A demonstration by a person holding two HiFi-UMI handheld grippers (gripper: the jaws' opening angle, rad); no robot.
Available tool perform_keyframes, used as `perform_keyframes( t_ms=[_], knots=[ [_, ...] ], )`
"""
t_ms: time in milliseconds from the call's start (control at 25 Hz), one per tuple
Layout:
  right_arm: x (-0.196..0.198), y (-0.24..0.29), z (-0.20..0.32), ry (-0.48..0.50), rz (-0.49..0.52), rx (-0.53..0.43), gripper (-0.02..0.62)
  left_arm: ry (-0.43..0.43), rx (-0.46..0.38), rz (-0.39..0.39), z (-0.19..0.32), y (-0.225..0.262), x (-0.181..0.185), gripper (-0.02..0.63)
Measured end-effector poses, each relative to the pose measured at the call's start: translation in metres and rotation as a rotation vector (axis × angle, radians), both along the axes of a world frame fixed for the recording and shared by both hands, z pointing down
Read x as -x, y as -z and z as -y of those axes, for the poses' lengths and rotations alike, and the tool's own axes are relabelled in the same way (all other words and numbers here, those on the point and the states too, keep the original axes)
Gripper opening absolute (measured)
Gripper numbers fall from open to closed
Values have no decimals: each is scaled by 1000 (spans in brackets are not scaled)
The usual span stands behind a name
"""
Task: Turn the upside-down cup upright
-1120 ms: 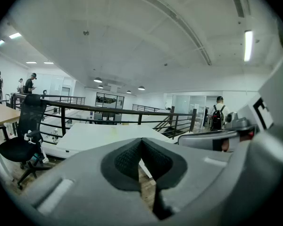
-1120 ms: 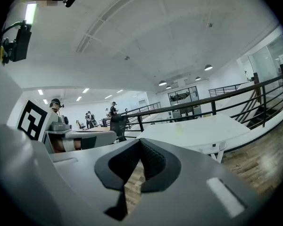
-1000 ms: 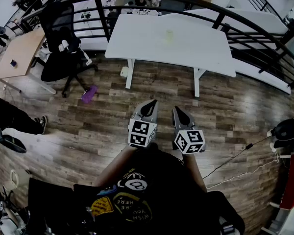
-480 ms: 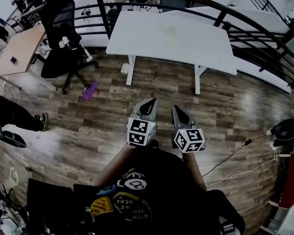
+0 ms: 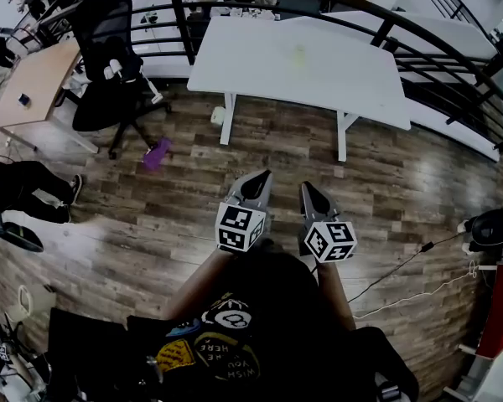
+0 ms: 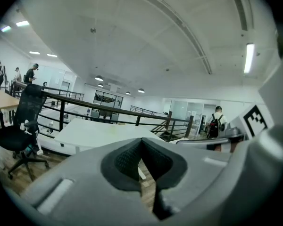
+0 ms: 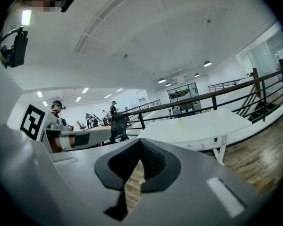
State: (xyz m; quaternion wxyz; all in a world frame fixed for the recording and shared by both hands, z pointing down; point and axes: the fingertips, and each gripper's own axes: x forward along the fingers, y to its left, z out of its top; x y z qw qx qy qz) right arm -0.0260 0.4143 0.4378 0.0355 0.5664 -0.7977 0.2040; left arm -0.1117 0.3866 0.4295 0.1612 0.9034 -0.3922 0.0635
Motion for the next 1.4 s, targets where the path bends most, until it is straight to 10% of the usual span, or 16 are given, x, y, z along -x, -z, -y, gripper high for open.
perform_keyframes(
  t_ms=[440, 1120, 1400],
  knots=[
    [0, -25, 24, -59, 11, 53, -2, -22, 55, 60, 24, -34, 10, 5],
    [-126, -30, 164, -39, 46, 26, -2, -66, -1, 72, 179, -30, -147, 5],
    [-150, -43, 218, 17, 37, 52, -2, -11, 6, 120, 220, -42, -159, 5]
  ],
)
